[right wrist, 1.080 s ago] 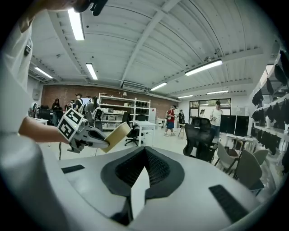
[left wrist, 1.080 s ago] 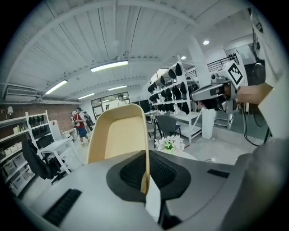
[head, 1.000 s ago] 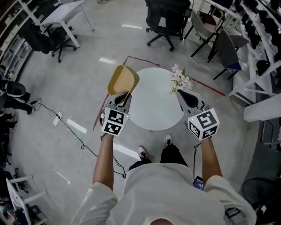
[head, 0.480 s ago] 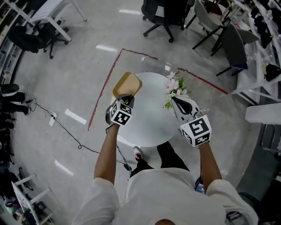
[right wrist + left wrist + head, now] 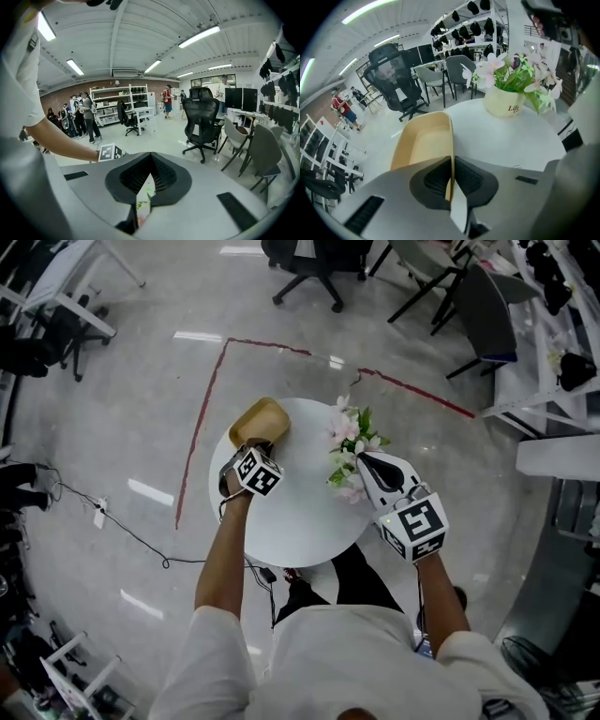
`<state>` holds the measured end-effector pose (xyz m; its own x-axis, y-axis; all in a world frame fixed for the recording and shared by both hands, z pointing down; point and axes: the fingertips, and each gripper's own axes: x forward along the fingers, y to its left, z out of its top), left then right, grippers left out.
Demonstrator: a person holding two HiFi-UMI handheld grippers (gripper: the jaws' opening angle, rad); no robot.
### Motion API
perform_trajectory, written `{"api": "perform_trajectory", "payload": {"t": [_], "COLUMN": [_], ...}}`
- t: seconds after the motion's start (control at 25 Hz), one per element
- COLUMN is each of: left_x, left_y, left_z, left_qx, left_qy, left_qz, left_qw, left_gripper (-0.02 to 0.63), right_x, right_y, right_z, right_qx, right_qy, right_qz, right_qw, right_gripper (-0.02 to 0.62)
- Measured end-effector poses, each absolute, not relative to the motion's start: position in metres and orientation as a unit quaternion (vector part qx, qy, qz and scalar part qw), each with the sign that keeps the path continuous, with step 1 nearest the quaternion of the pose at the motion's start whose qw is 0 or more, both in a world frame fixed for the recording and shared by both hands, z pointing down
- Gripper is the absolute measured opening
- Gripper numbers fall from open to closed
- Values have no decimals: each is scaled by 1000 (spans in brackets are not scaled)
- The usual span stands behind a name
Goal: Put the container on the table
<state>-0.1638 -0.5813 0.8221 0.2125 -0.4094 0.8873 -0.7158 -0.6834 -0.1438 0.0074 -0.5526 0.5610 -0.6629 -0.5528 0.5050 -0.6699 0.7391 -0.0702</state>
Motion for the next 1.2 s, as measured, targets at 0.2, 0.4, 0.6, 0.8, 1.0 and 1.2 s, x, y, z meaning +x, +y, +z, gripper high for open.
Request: {"api": "perform_trajectory", "payload": {"t": [0.2, 0.4, 0.6, 0.8, 1.0, 1.2], "left_x": [-154, -167, -191, -220, -247, -257], "left_y": [-580, -557, -503, -438, -373, -317], "left_z": [815, 737, 639, 548, 476, 424], "left_qx": [772, 798, 819, 823, 820, 811], "left_qy": [-372, -431, -485, -523, -549, -570], "left_qz": [496, 410, 294, 207, 153, 137], "left_qw": [137, 97, 86, 73, 46, 3], "left_gripper": [149, 154, 44, 20, 18, 18], "right_x": [12, -3, -24, -41, -57, -67], "right_y": [-545, -523, -483, -434, -389, -347], "right_z": [558, 538, 500, 455, 412, 378], "right_qx": [347, 350, 358, 364, 366, 362], "right_qy": [-900, -904, -908, -911, -913, -917], "right_qz": [132, 108, 49, 9, -28, -57], "right_qw": [229, 220, 214, 192, 177, 158], "right_gripper": [14, 15, 15, 15, 14, 14]}}
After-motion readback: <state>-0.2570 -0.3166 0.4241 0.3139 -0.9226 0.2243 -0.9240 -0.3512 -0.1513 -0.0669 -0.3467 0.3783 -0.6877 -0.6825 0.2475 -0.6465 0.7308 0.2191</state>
